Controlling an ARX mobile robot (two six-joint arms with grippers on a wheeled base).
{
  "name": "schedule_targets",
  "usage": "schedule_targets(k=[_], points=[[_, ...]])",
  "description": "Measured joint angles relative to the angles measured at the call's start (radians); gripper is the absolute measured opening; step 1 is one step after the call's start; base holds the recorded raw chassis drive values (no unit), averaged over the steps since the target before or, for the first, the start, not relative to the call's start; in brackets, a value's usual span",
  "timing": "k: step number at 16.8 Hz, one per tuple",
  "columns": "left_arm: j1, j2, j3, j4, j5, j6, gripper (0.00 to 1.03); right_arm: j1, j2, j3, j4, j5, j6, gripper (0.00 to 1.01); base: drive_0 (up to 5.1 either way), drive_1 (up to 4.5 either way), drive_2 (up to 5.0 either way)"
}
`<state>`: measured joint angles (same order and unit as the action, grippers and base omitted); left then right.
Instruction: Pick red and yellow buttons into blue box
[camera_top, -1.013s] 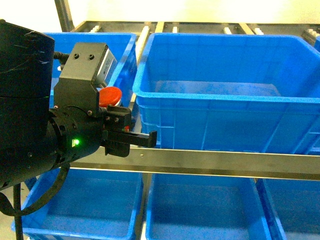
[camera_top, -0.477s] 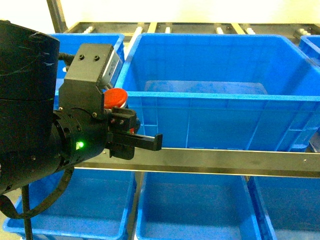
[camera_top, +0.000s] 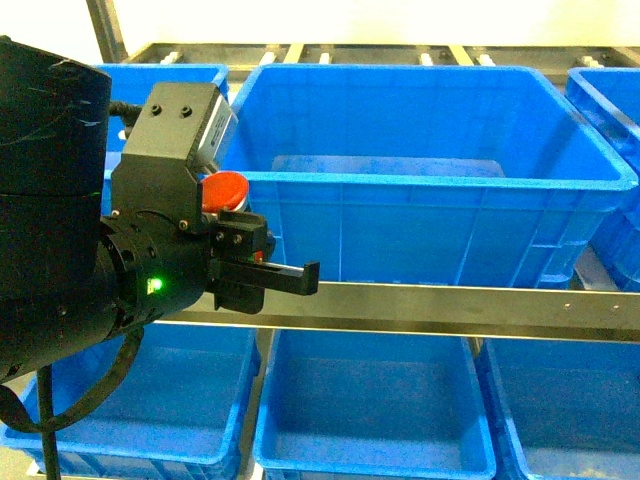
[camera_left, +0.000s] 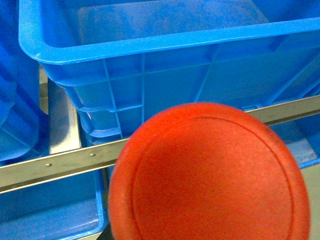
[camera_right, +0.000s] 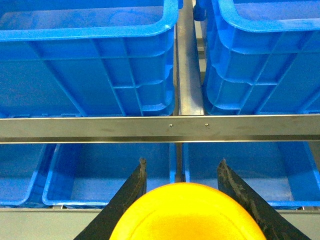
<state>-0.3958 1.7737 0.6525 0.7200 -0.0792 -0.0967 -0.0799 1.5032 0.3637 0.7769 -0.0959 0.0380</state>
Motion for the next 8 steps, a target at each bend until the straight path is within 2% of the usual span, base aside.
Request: schedule_targets(k=[1, 5, 8], points=[[0.0, 0.0, 0.0, -0.007, 0.0, 0.0, 0.25, 0.0, 0.0, 0.0, 0.001, -0.001, 0.0, 0.38, 0.0, 0.0, 0.0], [0.003, 0.0, 0.0, -0.01, -0.003, 0.0, 0.25, 0.001, 0.0, 0.0, -0.005, -0.002, 0.0, 0.38, 0.0, 4.2, -4.3], [0.007, 0.0, 0.003, -0.009, -0.005, 0.0, 0.25, 0.001, 0.0, 0.002, -0.002, -0.002, 0.0, 0.38, 0.0, 0.0, 0.0]])
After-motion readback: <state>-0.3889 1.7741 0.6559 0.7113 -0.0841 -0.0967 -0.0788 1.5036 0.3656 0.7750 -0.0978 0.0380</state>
